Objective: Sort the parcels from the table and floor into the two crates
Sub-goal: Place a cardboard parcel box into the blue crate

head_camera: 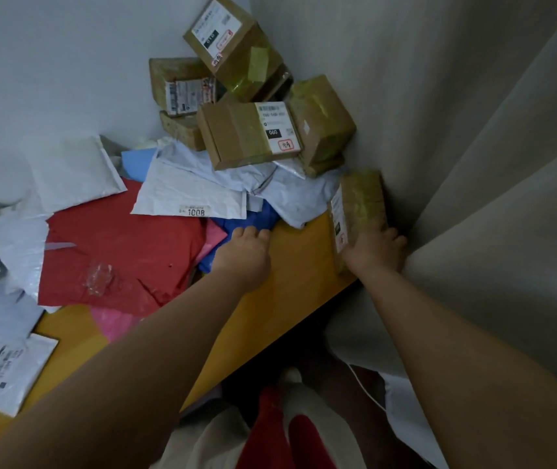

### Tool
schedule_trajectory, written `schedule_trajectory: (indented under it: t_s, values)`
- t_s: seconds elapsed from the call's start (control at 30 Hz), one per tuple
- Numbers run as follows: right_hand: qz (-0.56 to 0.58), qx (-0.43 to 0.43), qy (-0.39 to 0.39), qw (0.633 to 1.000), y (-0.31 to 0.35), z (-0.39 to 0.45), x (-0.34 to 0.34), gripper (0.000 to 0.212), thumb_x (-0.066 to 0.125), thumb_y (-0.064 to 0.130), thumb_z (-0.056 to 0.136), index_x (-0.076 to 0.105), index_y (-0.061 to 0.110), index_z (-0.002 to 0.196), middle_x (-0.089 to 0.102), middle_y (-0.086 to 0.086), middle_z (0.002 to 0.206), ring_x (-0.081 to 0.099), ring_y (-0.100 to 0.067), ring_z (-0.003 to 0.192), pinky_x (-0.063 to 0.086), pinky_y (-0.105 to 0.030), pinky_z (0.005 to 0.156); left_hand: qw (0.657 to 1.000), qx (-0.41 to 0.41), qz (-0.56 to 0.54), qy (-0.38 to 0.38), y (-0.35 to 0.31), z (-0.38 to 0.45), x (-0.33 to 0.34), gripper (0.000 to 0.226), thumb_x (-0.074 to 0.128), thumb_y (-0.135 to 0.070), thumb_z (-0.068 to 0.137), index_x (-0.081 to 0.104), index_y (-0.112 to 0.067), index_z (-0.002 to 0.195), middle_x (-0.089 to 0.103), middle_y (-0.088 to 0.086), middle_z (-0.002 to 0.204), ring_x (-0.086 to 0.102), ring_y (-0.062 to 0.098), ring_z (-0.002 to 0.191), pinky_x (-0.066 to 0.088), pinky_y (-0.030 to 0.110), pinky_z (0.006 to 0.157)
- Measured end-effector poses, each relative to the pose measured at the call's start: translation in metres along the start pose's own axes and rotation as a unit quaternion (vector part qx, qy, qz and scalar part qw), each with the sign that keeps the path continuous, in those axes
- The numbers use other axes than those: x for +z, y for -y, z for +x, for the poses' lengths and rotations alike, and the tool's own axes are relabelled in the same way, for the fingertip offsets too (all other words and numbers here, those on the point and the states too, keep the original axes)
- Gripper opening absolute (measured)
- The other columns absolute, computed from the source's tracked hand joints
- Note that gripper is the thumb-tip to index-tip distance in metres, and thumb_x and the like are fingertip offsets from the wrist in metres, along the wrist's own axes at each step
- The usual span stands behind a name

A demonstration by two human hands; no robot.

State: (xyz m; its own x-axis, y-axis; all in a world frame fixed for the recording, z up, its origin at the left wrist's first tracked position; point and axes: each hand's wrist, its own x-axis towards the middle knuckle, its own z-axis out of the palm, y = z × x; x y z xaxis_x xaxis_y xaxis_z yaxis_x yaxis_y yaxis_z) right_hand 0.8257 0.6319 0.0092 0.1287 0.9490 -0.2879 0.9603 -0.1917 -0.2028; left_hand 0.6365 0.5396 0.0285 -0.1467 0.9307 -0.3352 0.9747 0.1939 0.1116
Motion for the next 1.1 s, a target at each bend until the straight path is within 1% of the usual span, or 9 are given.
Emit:
schedule_trajectory:
  t_s: [0.07, 0.2, 0.33, 0.47, 0.53, 0.7, 0.87, 0.97, 1.1]
  values:
    - [0.139, 0.009, -0.040, 0.989, 0.010, -0.006, -0.002, 0.078, 0.065, 0.044, 0.081, 0.028, 0.010, 0.141, 0.042, -0.022, 0.138, 0.038, -0.040, 0.125, 0.035, -0.044, 0.101, 1.000, -0.010, -0.012, -0.004, 0.007, -0.004, -0.001, 0.041, 0.043, -0.024, 0.097, 0.039, -0.012, 0.136, 0.046, 0.012, 0.130, 0.039, 0.030, 0.123, 0.042, 0.040, 0.088]
    - [0.391, -0.092, -0.034, 0.915, 0.041, -0.032, -0.009, 0.071, 0.052, 0.042, 0.081, 0.028, 0.012, 0.141, 0.048, -0.009, 0.134, 0.048, -0.025, 0.117, 0.044, -0.037, 0.094, 0.995, -0.062, -0.062, -0.052, 0.036, -0.008, -0.025, 0.041, 0.041, -0.034, 0.100, 0.043, -0.010, 0.134, 0.048, 0.014, 0.131, 0.042, 0.033, 0.123, 0.042, 0.044, 0.089]
    - [0.475, -0.186, -0.026, 0.860, 0.078, -0.072, -0.010, 0.060, 0.045, 0.038, 0.081, 0.034, 0.008, 0.131, 0.049, 0.000, 0.120, 0.050, -0.012, 0.106, 0.040, -0.019, 0.083, 0.956, -0.053, -0.245, -0.151, 0.068, -0.021, -0.047, 0.046, 0.034, -0.038, 0.103, 0.049, -0.005, 0.131, 0.057, 0.019, 0.125, 0.051, 0.035, 0.116, 0.041, 0.039, 0.091]
    - [0.501, -0.229, -0.004, 0.835, 0.106, -0.112, -0.002, 0.059, 0.044, 0.034, 0.082, 0.036, 0.003, 0.132, 0.055, 0.006, 0.109, 0.053, 0.004, 0.091, 0.042, -0.012, 0.077, 0.882, -0.021, -0.432, -0.185, 0.095, -0.057, -0.052, 0.049, 0.035, -0.049, 0.101, 0.052, -0.015, 0.132, 0.062, -0.003, 0.113, 0.056, 0.014, 0.107, 0.037, 0.009, 0.075]
    - [0.497, -0.244, 0.011, 0.833, 0.119, -0.133, 0.005, 0.054, 0.046, 0.032, 0.086, 0.037, 0.002, 0.130, 0.055, 0.010, 0.102, 0.054, 0.014, 0.085, 0.041, -0.003, 0.070, 0.857, -0.018, -0.482, -0.182, 0.112, -0.080, -0.049, 0.048, 0.037, -0.053, 0.099, 0.050, -0.022, 0.134, 0.059, -0.008, 0.115, 0.053, 0.008, 0.107, 0.035, 0.005, 0.078]
    - [0.518, -0.259, 0.063, 0.813, 0.157, -0.193, 0.023, 0.036, 0.051, 0.029, 0.100, 0.043, 0.011, 0.130, 0.058, 0.011, 0.106, 0.057, -0.004, 0.097, 0.049, -0.017, 0.080, 0.829, 0.011, -0.512, -0.224, 0.167, -0.141, -0.041, 0.045, 0.037, -0.046, 0.102, 0.048, -0.025, 0.140, 0.059, -0.005, 0.132, 0.052, 0.010, 0.123, 0.039, 0.024, 0.102]
    - [0.524, -0.297, 0.065, 0.796, 0.194, -0.249, 0.038, 0.037, 0.048, 0.027, 0.101, 0.044, 0.007, 0.132, 0.056, 0.017, 0.105, 0.055, 0.013, 0.090, 0.045, -0.005, 0.075, 0.831, 0.006, -0.465, -0.305, 0.212, -0.197, -0.039, 0.042, 0.032, -0.034, 0.106, 0.048, -0.017, 0.140, 0.060, -0.006, 0.127, 0.053, 0.007, 0.119, 0.037, 0.007, 0.096]
    - [0.521, -0.324, 0.073, 0.787, 0.214, -0.277, 0.047, 0.034, 0.049, 0.024, 0.101, 0.046, 0.006, 0.130, 0.060, 0.014, 0.104, 0.059, 0.015, 0.089, 0.049, -0.014, 0.080, 0.808, -0.020, -0.486, -0.332, 0.233, -0.225, -0.036, 0.042, 0.032, -0.032, 0.106, 0.046, -0.016, 0.142, 0.059, 0.000, 0.133, 0.053, 0.013, 0.125, 0.040, 0.029, 0.107]
    - [0.494, -0.371, 0.129, 0.776, 0.243, -0.313, 0.055, 0.037, 0.048, 0.028, 0.099, 0.046, 0.013, 0.132, 0.063, 0.000, 0.118, 0.061, -0.015, 0.107, 0.051, -0.038, 0.094, 0.777, -0.063, -0.516, -0.355, 0.260, -0.268, -0.027, 0.046, 0.032, -0.034, 0.104, 0.041, -0.016, 0.145, 0.057, 0.005, 0.136, 0.051, 0.020, 0.128, 0.042, 0.043, 0.107]
